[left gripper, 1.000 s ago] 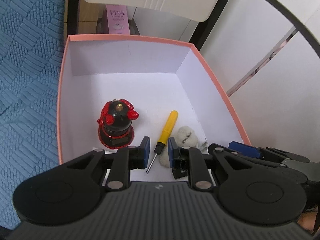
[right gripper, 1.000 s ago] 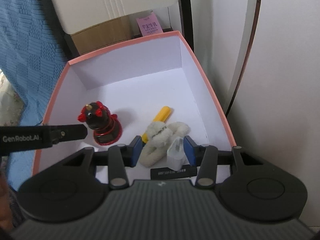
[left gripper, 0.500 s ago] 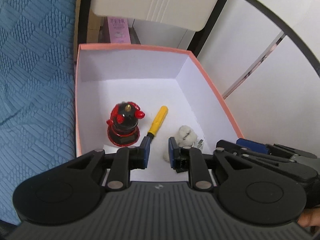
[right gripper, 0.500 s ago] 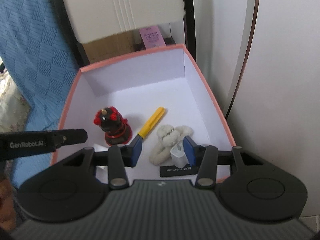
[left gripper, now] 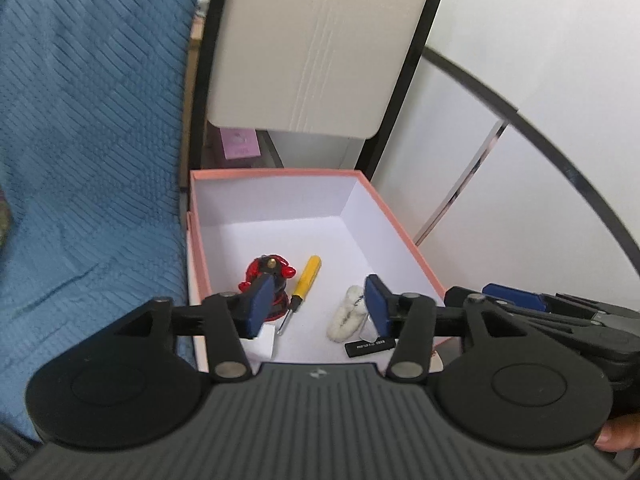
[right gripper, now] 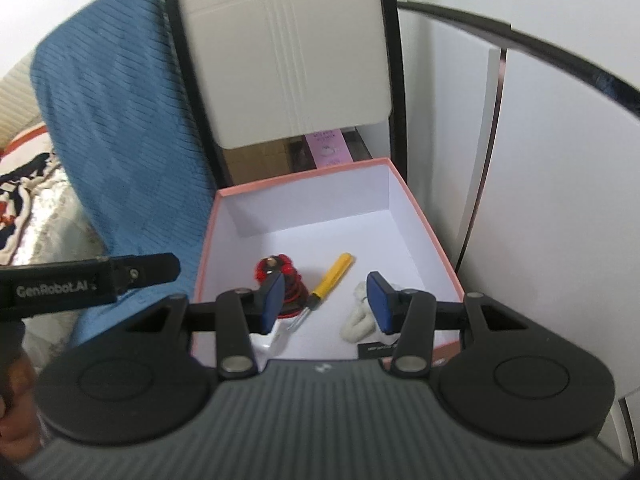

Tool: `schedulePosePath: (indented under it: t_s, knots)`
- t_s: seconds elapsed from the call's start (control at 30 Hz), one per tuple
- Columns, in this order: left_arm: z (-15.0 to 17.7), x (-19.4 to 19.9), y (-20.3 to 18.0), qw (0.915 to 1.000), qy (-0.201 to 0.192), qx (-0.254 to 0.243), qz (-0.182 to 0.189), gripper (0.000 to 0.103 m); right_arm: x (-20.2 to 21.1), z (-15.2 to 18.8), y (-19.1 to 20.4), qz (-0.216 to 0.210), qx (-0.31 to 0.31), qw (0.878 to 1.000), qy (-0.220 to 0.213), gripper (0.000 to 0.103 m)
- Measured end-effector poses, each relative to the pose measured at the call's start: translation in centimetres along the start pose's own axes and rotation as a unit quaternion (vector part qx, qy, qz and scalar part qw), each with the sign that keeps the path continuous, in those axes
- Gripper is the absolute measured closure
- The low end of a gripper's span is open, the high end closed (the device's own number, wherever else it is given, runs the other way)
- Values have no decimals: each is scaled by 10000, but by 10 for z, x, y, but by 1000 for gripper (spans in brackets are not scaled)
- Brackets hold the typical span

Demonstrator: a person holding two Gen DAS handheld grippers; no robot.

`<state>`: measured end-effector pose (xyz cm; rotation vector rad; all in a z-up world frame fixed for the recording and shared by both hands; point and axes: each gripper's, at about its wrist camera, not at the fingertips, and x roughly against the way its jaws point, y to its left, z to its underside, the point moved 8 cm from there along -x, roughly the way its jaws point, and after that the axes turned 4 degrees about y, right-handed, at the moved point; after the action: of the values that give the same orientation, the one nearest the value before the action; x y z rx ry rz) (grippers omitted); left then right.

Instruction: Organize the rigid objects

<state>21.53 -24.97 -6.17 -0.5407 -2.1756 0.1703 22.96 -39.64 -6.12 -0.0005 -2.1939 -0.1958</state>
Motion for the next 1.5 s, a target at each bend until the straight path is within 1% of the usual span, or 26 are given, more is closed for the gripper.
schedulePosePath:
  t_s: [0.07, 0.1, 0.13, 0.17, 0.23, 0.33, 0.4, 0.43, 0.47, 0.53, 0.7, 0.83, 0.93, 1.03, 1.2, 1.27, 1.5]
  knots:
    - [5, 19, 2, 9999, -101, 12, 16, 35, 17, 3, 8, 19, 35, 9999, -97, 55]
    - [7, 28, 3, 9999, -145, 8, 5, 33, 24, 4, 13, 21, 48, 9999, -144, 54]
    - [9, 38, 5, 9998, -202, -6, -22, 29, 32, 6, 17, 12, 72, 9998, -194, 53]
    - [11, 47, 7, 9996, -271, -35, -63, 24, 38, 7, 19, 13, 99, 9997, -233, 49]
    - [16, 63, 10, 9992, -378, -42, -126, 18, 53, 11, 25, 80, 143, 9993, -342, 43]
    - [24, 80, 12, 9990, -418, -99, -83, 14, 69, 17, 33, 152, 246, 9984, -495, 40]
    - [29, 88, 14, 9988, -457, -121, -131, 9, 78, 22, 38, 208, 256, 9978, -567, 31]
    - [31, 93, 15, 9986, -487, -129, -145, 7, 82, 25, 40, 225, 218, 9977, -598, 19]
    - [34, 98, 16, 9983, -534, -151, -155, 6, 84, 28, 41, 223, 177, 9977, -623, 12]
    - [39, 103, 19, 9979, -572, -201, -218, 5, 87, 34, 45, 204, 156, 9976, -635, 12]
    - [53, 120, 31, 9970, -712, -125, -268, 2, 87, 50, 55, 250, 187, 9978, -582, 12]
    - [61, 127, 36, 9971, -726, -53, -202, 2, 88, 61, 61, 305, 204, 9976, -585, 12]
    - [67, 132, 40, 9969, -734, -70, -277, 2, 90, 66, 65, 352, 269, 9973, -589, 12]
    - [73, 136, 42, 9969, -744, -61, -248, 2, 91, 70, 68, 304, 237, 9976, -582, 12]
    - [81, 138, 45, 9964, -792, -91, -300, 2, 93, 73, 71, 312, 240, 9969, -677, 12]
    - [85, 138, 45, 9967, -764, -92, -253, 2, 93, 75, 71, 307, 218, 9968, -699, 12]
    - [92, 134, 51, 9970, -730, 10, -247, 2, 86, 81, 74, 352, 240, 9971, -631, 12]
